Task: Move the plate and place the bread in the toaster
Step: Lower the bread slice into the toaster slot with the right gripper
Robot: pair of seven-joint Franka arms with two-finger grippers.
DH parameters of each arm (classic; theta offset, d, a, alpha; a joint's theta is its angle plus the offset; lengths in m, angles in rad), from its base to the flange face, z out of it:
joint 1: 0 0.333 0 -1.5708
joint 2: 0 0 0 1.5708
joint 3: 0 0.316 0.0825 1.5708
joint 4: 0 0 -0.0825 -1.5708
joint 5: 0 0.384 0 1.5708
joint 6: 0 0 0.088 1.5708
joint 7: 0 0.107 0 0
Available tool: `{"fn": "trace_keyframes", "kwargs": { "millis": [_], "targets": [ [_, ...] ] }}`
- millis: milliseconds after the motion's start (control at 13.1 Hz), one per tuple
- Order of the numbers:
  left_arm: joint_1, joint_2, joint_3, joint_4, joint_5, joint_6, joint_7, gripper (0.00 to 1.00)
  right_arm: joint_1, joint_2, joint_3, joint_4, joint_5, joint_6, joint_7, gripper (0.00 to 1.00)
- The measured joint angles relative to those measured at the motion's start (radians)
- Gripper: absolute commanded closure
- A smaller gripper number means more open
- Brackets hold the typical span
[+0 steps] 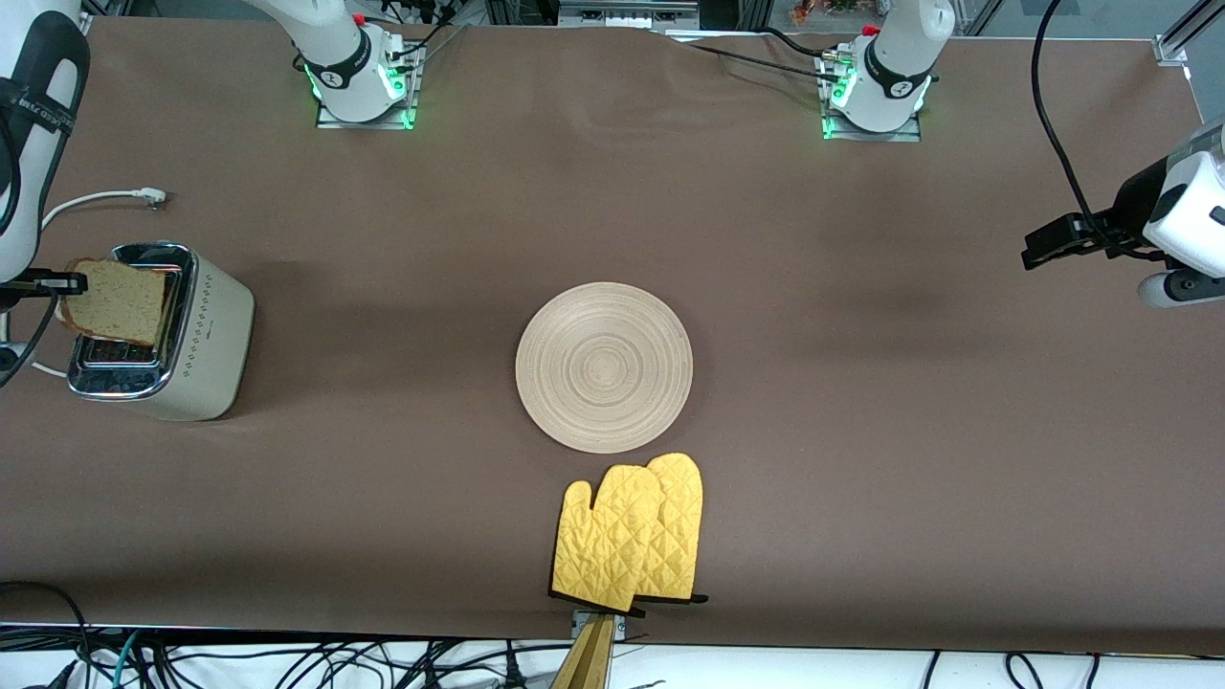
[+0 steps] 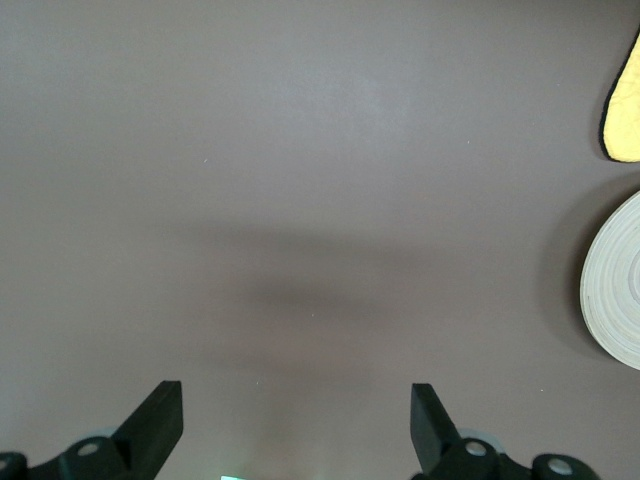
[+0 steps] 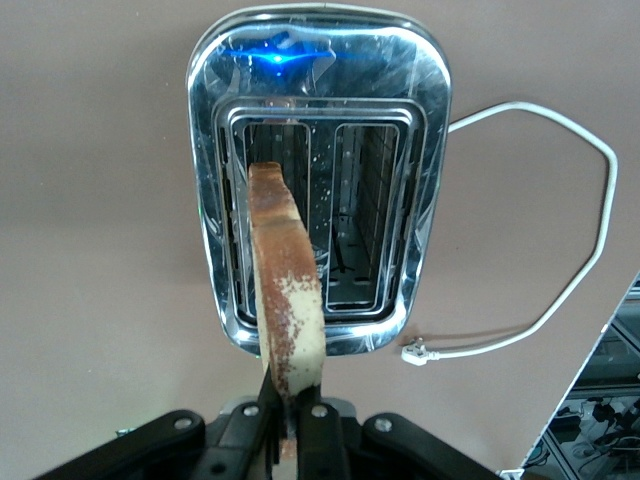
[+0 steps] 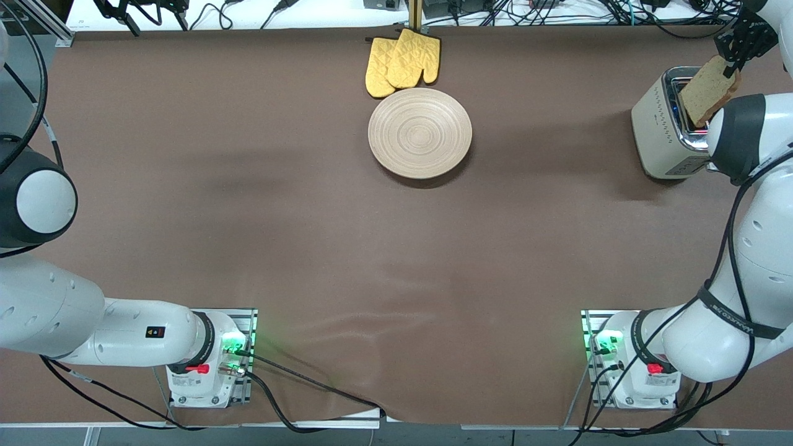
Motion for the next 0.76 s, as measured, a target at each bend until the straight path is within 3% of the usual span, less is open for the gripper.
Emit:
{"fn": "trace_keyframes", "kwargs": {
  "millis": [763],
  "targets": [
    [0.0,0.001,0.0,0.0,0.0,0.0,0.0,0.0,-0.026,0.028,0.0,-0.007,0.0,0.073,0.0,1.0]
  ]
}}
